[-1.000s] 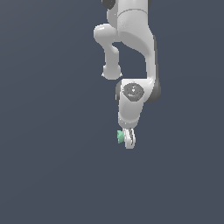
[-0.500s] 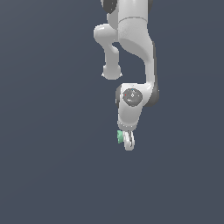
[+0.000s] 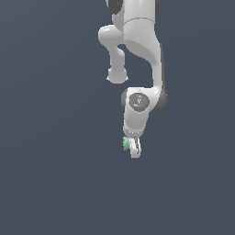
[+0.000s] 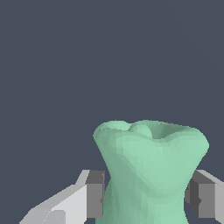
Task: Pick up the object and move it to a goal position.
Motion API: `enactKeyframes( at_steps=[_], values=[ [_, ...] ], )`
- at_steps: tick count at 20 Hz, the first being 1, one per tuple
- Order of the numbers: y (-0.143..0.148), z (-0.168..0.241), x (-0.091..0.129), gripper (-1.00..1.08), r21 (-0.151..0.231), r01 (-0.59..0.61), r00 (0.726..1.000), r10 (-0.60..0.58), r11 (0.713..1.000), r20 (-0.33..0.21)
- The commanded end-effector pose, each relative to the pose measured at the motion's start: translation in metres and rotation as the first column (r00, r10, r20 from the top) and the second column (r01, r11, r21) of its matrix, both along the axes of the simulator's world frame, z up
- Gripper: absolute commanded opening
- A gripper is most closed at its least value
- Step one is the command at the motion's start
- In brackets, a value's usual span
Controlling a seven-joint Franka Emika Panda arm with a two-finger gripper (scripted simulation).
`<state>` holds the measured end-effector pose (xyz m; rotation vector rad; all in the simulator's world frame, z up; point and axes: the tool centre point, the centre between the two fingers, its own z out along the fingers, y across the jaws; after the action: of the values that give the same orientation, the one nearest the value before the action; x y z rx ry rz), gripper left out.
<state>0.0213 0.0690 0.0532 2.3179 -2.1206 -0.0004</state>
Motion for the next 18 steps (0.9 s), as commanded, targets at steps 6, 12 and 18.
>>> enactKeyframes(
  at_steps=[6, 12, 18],
  values=[
    [-0.029, 0.013, 0.004, -1.0, 0.0, 0.0, 1.0, 0.0, 1.0, 0.0],
    [-0.087, 0.039, 0.014, -1.0, 0.0, 0.0, 1.0, 0.0, 1.0, 0.0],
    [-0.152, 0.067, 0.026, -1.0, 0.0, 0.0, 1.0, 0.0, 1.0, 0.0]
  ],
)
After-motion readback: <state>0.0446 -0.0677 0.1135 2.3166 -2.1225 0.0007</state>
